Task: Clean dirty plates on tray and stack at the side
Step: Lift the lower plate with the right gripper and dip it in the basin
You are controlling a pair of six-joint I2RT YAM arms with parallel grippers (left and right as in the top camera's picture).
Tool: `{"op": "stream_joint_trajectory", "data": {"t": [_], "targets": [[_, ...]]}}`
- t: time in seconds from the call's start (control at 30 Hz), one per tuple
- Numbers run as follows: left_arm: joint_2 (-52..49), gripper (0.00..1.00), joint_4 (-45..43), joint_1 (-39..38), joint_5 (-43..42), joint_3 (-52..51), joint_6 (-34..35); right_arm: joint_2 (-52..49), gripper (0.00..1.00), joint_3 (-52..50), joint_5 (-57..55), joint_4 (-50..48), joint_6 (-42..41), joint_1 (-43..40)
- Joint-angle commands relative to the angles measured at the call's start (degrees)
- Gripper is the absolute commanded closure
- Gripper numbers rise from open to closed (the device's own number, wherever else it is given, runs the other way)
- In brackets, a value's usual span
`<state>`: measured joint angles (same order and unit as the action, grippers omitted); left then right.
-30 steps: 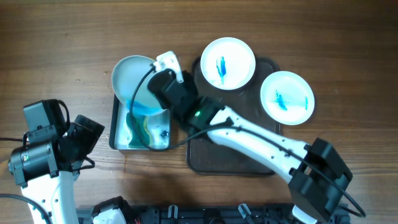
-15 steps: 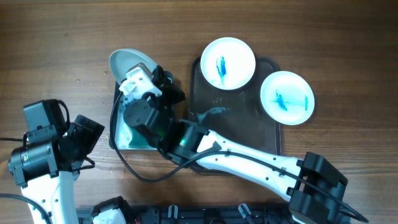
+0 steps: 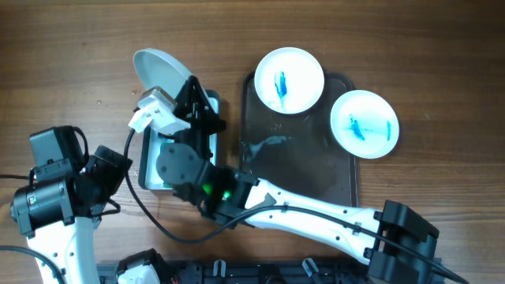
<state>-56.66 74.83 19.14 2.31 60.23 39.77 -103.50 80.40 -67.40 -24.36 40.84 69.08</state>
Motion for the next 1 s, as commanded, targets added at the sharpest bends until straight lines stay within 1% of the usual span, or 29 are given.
{"op": "stream_joint_trajectory", "data": {"t": [0.0,0.17,0.97], "targets": [[0.5,0.0,0.0,0.3,0.3,0.7,0.6,1.9,0.96,1.1,-2.3,-3.5,8.5,0.5],[0.5,0.0,0.0,0.3,0.3,0.7,0.6,1.9,0.96,1.1,-3.0,-4.2,10.2,0.5],[0.5,0.0,0.0,0.3,0.3,0.7,0.6,1.9,0.96,1.1,-3.4,-5.0,9.9,0.5]]}}
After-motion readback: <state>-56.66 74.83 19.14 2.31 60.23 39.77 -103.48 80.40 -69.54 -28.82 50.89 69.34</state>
